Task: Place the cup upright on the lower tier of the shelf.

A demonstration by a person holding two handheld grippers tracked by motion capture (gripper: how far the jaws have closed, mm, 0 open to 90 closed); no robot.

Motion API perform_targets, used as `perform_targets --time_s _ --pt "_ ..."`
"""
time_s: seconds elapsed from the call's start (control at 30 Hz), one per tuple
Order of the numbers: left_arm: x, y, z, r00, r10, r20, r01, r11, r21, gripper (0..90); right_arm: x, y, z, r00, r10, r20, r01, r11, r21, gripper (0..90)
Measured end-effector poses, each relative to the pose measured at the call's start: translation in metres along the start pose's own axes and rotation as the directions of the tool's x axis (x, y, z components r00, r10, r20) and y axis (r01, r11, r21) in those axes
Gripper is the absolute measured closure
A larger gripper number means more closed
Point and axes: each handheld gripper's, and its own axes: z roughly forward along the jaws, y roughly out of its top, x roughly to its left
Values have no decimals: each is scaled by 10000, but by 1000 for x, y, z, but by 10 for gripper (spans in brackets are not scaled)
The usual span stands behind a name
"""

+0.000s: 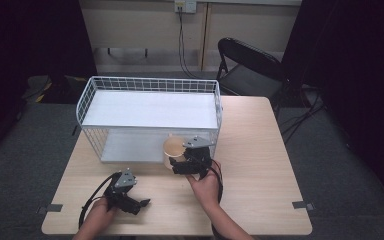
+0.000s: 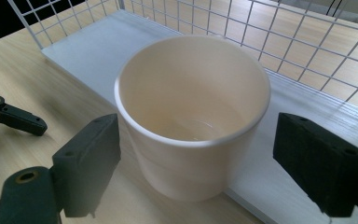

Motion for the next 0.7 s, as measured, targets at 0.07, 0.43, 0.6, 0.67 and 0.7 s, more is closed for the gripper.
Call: perform_targets --time_s 0.07,0.43,0.6,0.67,0.7 --pt "0 0 0 10000 -4 -2 4 10000 -2 0 -1 0 0 10000 81 11 -81 10000 5 143" --pt "0 0 0 10000 -3 -1 3 10000 0 0 -1 1 3 10000 61 -22 -61 10000 -3 188" --pt "0 0 0 10000 5 -2 -5 10000 -4 0 -1 2 5 10000 21 53 -21 9999 125 210" --pt "0 0 0 10000 -2 -1 2 10000 -2 0 -1 1 5 10000 8 98 -10 9999 152 221" --pt "0 0 0 10000 -1 -1 1 10000 1 0 -1 1 5 9999 -5 121 3 9999 155 230"
